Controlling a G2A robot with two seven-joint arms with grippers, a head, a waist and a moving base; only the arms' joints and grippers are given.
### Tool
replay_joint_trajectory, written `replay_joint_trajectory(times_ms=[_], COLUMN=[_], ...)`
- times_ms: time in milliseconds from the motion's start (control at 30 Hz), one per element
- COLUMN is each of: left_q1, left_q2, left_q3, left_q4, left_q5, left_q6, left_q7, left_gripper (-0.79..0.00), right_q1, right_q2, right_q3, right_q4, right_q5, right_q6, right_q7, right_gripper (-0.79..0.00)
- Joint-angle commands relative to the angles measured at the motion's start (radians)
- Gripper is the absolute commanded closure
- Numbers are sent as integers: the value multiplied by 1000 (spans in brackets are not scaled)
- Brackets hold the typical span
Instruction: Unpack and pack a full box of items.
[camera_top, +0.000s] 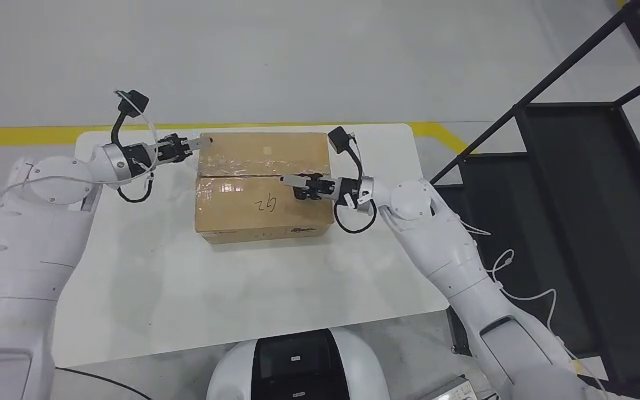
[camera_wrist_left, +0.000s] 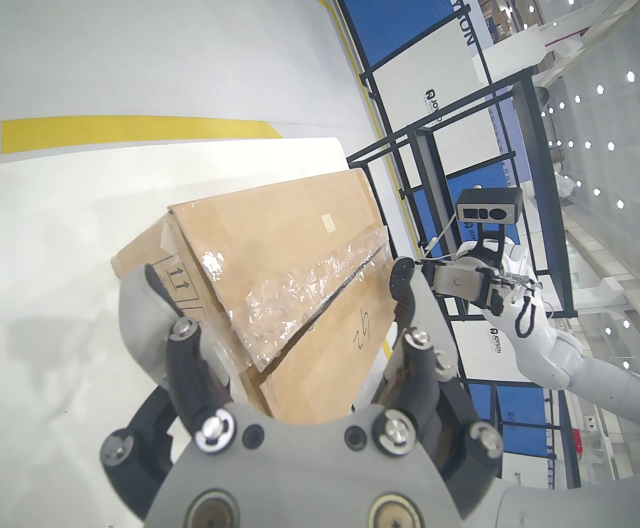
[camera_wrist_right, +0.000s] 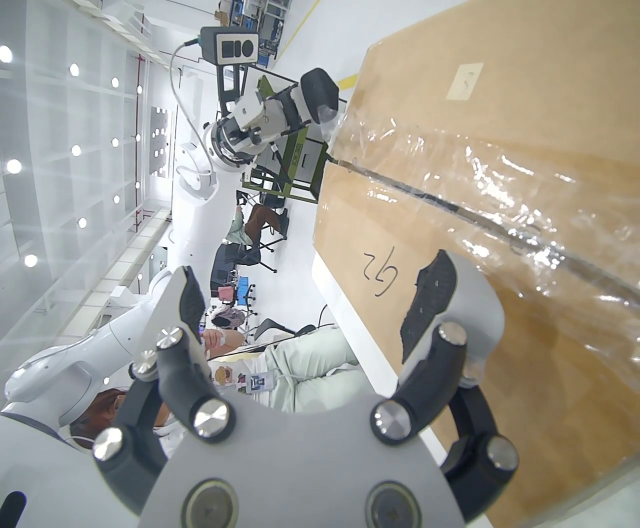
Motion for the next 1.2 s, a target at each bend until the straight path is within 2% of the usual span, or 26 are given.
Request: replay_joint_trajectory(times_ms=[0,167,400,600,633,667,700,1167], left_q1=[3,20,15,2,0,0,1,19], left_q2=[3,6,-6,-12,-11,-11,-10,1], left_q3=[-10,-10,34,40,36,31,28,12], left_q4=[-4,-6,8,28,28,28,26,-22], left_q5=[28,49,23,-11,-12,-12,-10,1], left_q6=[0,28,66,54,50,48,48,59], left_q7=[36,33,-51,-61,-52,-44,-40,-90], left_gripper=[-785,-785,-785,-776,-345,-31,0,0], right_q1=[0,1,2,0,-1,-1,-1,-3], right_q2=[0,1,3,4,4,4,4,6], right_q3=[0,-4,-3,-3,-4,-5,-6,-11], right_q4=[-1,-4,-2,-4,-4,-4,-4,-9], right_q5=[1,3,-1,2,2,2,3,4], right_q6=[-1,-2,-2,-2,-1,0,-1,-4], right_q7=[-1,1,1,0,0,-1,0,-4], right_gripper=[-785,-785,-785,-785,-785,-785,-785,-785])
